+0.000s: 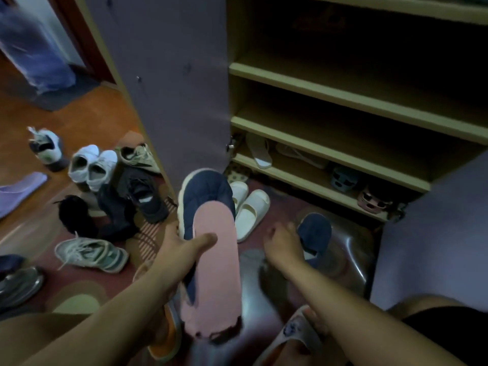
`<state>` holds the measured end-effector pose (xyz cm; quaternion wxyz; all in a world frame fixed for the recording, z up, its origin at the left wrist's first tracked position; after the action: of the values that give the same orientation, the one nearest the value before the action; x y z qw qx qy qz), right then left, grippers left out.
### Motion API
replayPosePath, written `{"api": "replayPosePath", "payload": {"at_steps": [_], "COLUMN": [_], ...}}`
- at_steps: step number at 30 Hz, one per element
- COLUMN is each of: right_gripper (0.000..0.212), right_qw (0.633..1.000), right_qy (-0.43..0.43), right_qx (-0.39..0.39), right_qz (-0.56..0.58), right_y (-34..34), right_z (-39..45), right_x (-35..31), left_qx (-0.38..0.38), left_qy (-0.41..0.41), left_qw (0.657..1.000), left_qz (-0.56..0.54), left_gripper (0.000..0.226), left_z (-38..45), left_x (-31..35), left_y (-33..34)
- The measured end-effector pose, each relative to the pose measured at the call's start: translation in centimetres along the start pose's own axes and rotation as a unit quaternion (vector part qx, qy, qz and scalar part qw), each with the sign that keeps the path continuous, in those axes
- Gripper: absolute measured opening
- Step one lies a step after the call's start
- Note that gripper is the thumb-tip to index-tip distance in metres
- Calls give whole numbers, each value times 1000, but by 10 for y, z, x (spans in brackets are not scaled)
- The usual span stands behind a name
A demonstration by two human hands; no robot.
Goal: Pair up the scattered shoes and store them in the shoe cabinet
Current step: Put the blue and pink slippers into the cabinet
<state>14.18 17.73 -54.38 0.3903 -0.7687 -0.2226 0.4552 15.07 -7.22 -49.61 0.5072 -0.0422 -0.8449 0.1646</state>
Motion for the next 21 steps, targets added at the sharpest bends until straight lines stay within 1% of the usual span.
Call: {"api": "replayPosePath", "payload": {"at_steps": [1,2,3,6,7,8,10,12,14,17,21], "right_gripper": [30,38,44,67,74,76,68,60,56,46,27], "right_qw": [995,986,979,977,974,970,962,960,964,968,974], "right_qy": [49,90,120,188,201,210,221,229,234,235,224], "right_qx": [-67,-116,-138,-98,-98,-113,-152,-157,-126,-84,33], "right_qz": [-52,-85,-86,11,35,45,38,18,-5,-29,-23], "right_y": [18,34,44,67,75,84,107,117,119,107,56], "right_z": [11,20,29,52,57,61,68,69,70,61,50], "right_x": [26,55,77,132,145,157,177,189,194,191,180], "left_qx": [-14,-26,-26,-18,-13,-7,7,0,0,2,-5], "left_qy": [-4,-12,-12,-13,-18,-22,-26,-28,-39,-57,-55], "left_qw": [999,998,997,998,998,999,999,999,999,997,995], "left_qz": [33,55,67,64,51,42,40,34,29,46,86], "left_gripper": [76,77,77,75,76,76,76,77,78,87,93], "left_z": [-1,2,6,21,26,30,42,47,48,43,37], "left_x": [-7,-14,-16,-20,-21,-21,-24,-25,-26,-25,-17], "left_y": [3,9,11,13,12,10,7,6,5,7,13]}}
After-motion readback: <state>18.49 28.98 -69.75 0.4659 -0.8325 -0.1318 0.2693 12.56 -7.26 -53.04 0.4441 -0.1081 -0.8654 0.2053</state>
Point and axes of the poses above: each hand's wrist, its own z-axis towards the middle knuckle, its own y-axis out of the palm, x = y × z, the point moved 5 cm from there along z, towards the middle knuckle, and after that the axes turned 7 degrees about x, right-handed, at the moved point
